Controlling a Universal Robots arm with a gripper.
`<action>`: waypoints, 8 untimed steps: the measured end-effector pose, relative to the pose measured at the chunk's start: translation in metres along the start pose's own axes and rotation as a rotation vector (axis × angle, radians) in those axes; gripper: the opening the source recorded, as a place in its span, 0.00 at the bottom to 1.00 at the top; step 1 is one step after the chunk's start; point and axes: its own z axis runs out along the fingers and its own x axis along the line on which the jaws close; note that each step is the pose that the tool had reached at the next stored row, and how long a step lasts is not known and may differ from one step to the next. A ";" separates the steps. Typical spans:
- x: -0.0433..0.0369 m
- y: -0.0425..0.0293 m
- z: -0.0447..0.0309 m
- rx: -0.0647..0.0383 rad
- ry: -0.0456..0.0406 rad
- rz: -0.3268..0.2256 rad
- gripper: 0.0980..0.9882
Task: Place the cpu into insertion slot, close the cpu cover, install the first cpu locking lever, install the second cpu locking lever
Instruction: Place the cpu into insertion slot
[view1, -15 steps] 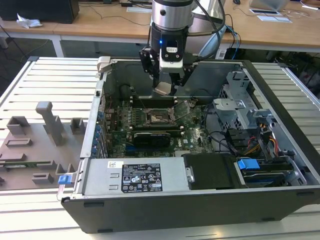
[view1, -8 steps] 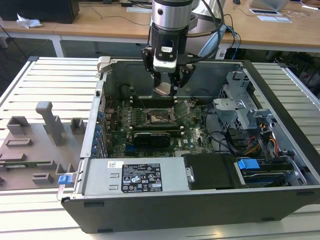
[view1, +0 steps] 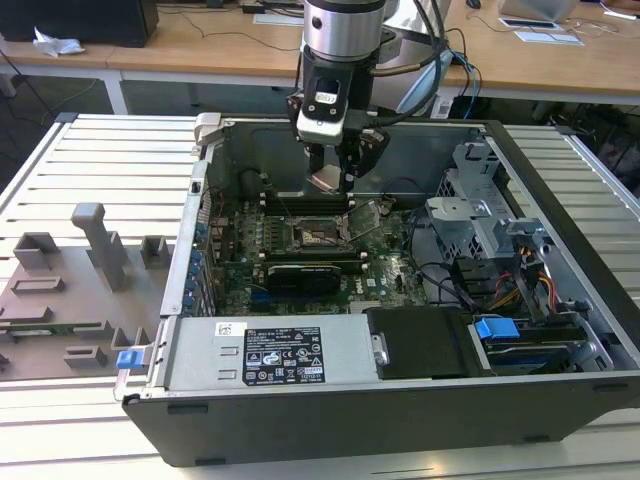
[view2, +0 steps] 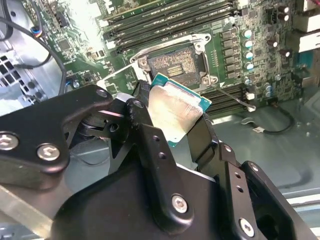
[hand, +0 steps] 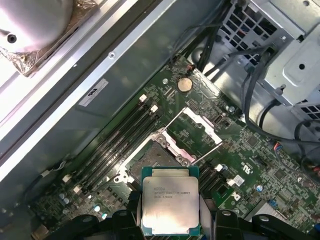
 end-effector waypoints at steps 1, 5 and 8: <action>0.0000 0.0000 0.0000 0.000 -0.0009 0.014 0.50; 0.0000 0.0000 0.0001 -0.001 -0.0043 0.066 0.50; 0.0000 0.0000 0.0002 -0.001 -0.0066 0.101 0.50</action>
